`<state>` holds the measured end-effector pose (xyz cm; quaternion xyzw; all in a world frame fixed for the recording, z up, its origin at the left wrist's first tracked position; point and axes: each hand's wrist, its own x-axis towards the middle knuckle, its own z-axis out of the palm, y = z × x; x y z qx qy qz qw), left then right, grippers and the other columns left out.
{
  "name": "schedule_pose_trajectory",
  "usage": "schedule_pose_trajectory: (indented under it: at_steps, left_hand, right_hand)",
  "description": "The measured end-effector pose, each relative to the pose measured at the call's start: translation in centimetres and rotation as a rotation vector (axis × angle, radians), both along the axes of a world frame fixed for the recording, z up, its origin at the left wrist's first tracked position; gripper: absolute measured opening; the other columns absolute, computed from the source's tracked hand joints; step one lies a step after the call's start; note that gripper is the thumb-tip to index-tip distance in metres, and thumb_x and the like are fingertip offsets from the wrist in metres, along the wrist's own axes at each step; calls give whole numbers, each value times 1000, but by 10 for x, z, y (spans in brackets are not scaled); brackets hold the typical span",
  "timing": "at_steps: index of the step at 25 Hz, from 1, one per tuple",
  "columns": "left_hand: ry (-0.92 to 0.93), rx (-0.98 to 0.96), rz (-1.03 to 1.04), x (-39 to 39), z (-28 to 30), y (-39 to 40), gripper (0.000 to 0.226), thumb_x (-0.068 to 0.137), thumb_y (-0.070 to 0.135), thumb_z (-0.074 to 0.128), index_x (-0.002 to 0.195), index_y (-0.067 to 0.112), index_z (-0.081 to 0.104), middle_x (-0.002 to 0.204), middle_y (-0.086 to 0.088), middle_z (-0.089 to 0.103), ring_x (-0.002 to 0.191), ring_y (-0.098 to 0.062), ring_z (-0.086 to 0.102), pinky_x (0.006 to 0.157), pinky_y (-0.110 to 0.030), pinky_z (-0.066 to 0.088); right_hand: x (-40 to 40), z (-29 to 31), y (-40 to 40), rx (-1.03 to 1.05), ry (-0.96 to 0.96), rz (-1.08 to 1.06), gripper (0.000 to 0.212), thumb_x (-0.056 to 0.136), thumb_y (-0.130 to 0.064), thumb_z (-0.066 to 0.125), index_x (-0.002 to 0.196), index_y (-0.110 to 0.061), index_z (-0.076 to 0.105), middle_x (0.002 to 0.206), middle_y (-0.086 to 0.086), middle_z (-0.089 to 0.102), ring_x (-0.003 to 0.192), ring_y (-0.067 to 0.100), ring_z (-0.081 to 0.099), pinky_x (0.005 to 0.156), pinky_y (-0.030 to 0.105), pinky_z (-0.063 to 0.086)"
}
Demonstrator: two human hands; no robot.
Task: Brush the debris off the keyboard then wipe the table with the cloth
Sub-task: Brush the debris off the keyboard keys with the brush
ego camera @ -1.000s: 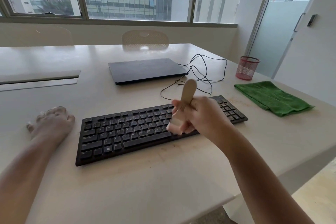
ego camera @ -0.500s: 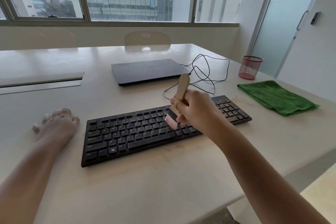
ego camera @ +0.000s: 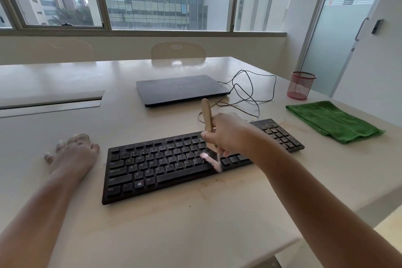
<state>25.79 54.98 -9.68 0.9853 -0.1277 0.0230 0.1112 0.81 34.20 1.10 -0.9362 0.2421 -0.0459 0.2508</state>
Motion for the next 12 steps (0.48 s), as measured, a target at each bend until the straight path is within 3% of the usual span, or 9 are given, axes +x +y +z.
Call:
schedule_pose_trajectory:
  at_steps: [3, 5, 8, 10, 12]
  left_hand:
    - [15, 4, 6, 1, 0, 0, 42, 97, 33, 32, 131, 10, 42, 145, -14, 35, 136, -34, 28, 109, -58, 19]
    - [18, 0, 6, 1, 0, 1, 42, 96, 33, 32, 130, 10, 42, 145, -14, 35, 136, -34, 28, 109, -57, 19]
    - [9, 0, 4, 0, 1, 1, 41, 96, 32, 32, 128, 10, 43, 145, -14, 36, 135, -34, 28, 109, -57, 21]
    - [5, -3, 7, -2, 2, 0, 39, 95, 31, 33, 126, 10, 46, 144, -14, 37, 134, -35, 30, 109, -56, 22]
    - [1, 1, 15, -4, 2, 0, 38, 95, 31, 34, 125, 11, 46, 143, -15, 39, 133, -35, 31, 108, -55, 23]
  right_hand:
    - [15, 9, -4, 35, -129, -46, 22, 95, -24, 52, 103, -4, 57, 70, 4, 62, 48, 8, 59, 50, 17, 54]
    - [28, 6, 1, 24, -248, 4, 29, 95, -24, 52, 110, 0, 58, 79, 6, 65, 63, 16, 67, 59, 26, 58]
    - [34, -6, 5, -6, -129, 59, 34, 96, -25, 50, 119, 0, 55, 89, 12, 66, 71, 22, 69, 62, 32, 59]
    - [32, 0, -2, 36, 3, 21, 32, 97, -24, 48, 115, 3, 52, 80, 12, 63, 54, 13, 64, 47, 19, 53]
    - [34, 11, -6, 100, 45, -45, 33, 97, -23, 47, 112, 6, 53, 75, 12, 61, 44, 8, 59, 42, 17, 50]
